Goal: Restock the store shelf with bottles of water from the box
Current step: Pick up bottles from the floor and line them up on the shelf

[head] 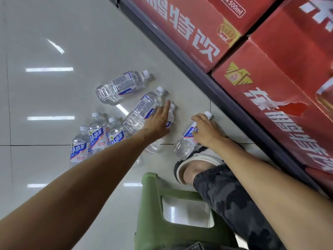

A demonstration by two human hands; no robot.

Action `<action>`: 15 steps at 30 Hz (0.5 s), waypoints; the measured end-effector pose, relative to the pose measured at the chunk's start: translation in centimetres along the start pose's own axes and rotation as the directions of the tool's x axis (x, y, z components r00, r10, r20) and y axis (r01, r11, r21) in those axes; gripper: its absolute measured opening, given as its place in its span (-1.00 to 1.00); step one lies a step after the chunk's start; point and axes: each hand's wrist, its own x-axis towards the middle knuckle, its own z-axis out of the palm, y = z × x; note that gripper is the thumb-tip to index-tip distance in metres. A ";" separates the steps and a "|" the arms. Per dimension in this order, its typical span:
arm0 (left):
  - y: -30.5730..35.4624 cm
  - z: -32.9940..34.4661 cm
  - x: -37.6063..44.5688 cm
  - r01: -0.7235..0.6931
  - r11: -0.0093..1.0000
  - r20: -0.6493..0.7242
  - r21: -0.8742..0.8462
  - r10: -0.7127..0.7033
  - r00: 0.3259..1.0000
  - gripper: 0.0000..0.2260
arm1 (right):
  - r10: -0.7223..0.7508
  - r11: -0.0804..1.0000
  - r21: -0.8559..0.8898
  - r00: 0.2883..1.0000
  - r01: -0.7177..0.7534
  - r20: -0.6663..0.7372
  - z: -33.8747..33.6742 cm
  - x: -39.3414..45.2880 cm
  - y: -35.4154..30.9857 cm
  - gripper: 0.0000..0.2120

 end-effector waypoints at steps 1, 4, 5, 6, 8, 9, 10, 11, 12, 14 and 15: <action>0.1 -0.1 0.2 0.008 1.000 -0.007 -0.012 -0.008 1.000 0.00 | -0.036 0.999 0.027 0.999 0.037 -0.036 -0.1 0.2 -0.3 -0.53; 0.3 -0.2 0.6 0.042 0.999 -0.009 -0.020 -0.042 0.999 -0.02 | -0.048 0.984 0.156 0.978 0.081 -0.201 0.0 0.8 -0.8 -0.53; 0.2 -0.1 0.7 0.055 0.998 -0.011 -0.015 -0.055 0.998 -0.02 | 0.006 0.974 0.220 0.973 0.047 -0.232 0.0 1.2 -1.0 -0.51; 0.2 0.0 0.8 0.064 0.998 -0.019 -0.014 -0.064 0.998 -0.03 | 0.072 0.962 0.272 0.969 -0.005 -0.235 0.1 1.7 -1.0 -0.49; 0.1 0.0 0.8 0.061 0.998 -0.036 -0.028 -0.062 0.997 -0.06 | 0.188 0.939 0.320 0.968 -0.127 -0.167 0.4 2.9 -1.2 -0.44; 0.1 0.1 0.9 0.055 0.998 -0.040 -0.033 -0.056 0.998 -0.06 | 0.225 0.930 0.321 0.968 -0.178 -0.115 0.6 3.5 -1.2 -0.41; 0.1 0.1 0.9 0.048 0.998 -0.045 -0.034 -0.050 0.998 -0.06 | 0.248 0.922 0.322 0.967 -0.215 -0.065 0.7 4.0 -1.2 -0.37; 0.1 0.3 0.8 0.041 0.999 -0.055 -0.030 -0.043 0.998 -0.05 | 0.260 0.914 0.328 0.965 -0.237 -0.026 0.8 4.4 -1.3 -0.32; 0.1 0.4 0.8 0.033 0.999 -0.067 -0.023 -0.035 0.997 -0.04 | 0.260 0.912 0.329 0.966 -0.244 -0.006 1.0 4.6 -1.4 -0.25; 0.3 0.6 0.8 0.026 1.000 -0.080 -0.003 -0.026 0.996 -0.04 | 0.238 0.927 0.303 0.971 -0.223 -0.016 1.4 4.8 -1.6 -0.14; 0.4 0.7 0.9 0.028 1.000 -0.079 0.011 -0.027 0.997 -0.05 | 0.230 0.932 0.295 0.973 -0.211 -0.032 1.6 4.8 -1.6 -0.13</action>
